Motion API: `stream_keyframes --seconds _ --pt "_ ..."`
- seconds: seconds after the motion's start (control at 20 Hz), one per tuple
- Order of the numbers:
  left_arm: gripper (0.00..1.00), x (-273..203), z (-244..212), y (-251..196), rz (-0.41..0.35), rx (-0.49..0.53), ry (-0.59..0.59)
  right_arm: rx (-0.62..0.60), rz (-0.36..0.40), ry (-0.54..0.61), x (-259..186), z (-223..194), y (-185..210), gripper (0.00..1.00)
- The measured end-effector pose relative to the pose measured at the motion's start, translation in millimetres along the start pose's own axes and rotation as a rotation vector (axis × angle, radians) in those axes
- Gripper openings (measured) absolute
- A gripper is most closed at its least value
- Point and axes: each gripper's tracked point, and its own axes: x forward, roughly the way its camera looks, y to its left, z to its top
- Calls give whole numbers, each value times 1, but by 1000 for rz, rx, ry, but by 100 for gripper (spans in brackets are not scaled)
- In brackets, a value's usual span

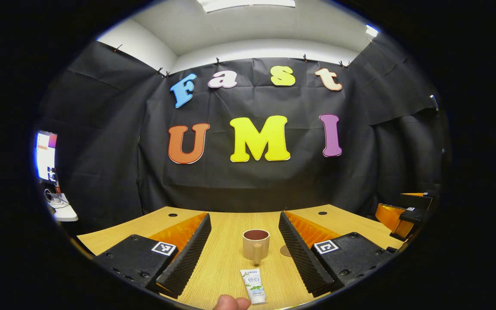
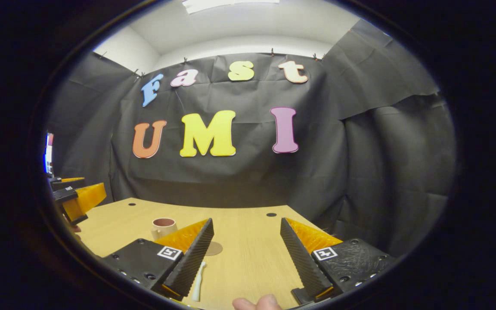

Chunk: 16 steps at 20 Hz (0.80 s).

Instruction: Put the toothbrush and toothpaste on the desktop into the cup, then pick up the cup and place it on the coaster on the desktop.

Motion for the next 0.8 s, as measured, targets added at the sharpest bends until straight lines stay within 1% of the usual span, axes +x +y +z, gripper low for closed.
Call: stream_keyframes --seconds 0.2,0.25,0.5,0.55,0.6,0.65,0.7,0.8 --pt "100 0 -8 2 5 -11 33 2 -5 1 -1 0 -2 94" --pt "100 0 -8 3 8 -12 36 1 -5 2 -1 -1 -2 96" --pt "100 -2 -15 0 3 -9 59 -8 4 17 -1 -7 2 94" --pt "100 -2 -20 -1 0 -10 73 -9 4 21 -1 -9 3 96" --pt "100 -3 -26 -3 -5 -11 90 -10 4 25 -2 -10 3 94" --pt "100 -4 -32 -4 -8 -14 108 -11 5 29 -1 -13 2 96" --pt "100 -6 -39 -4 -12 -16 128 -13 4 33 -1 -15 2 94" --pt "100 -7 -53 -8 -17 -19 171 -12 3 42 0 -18 0 96"
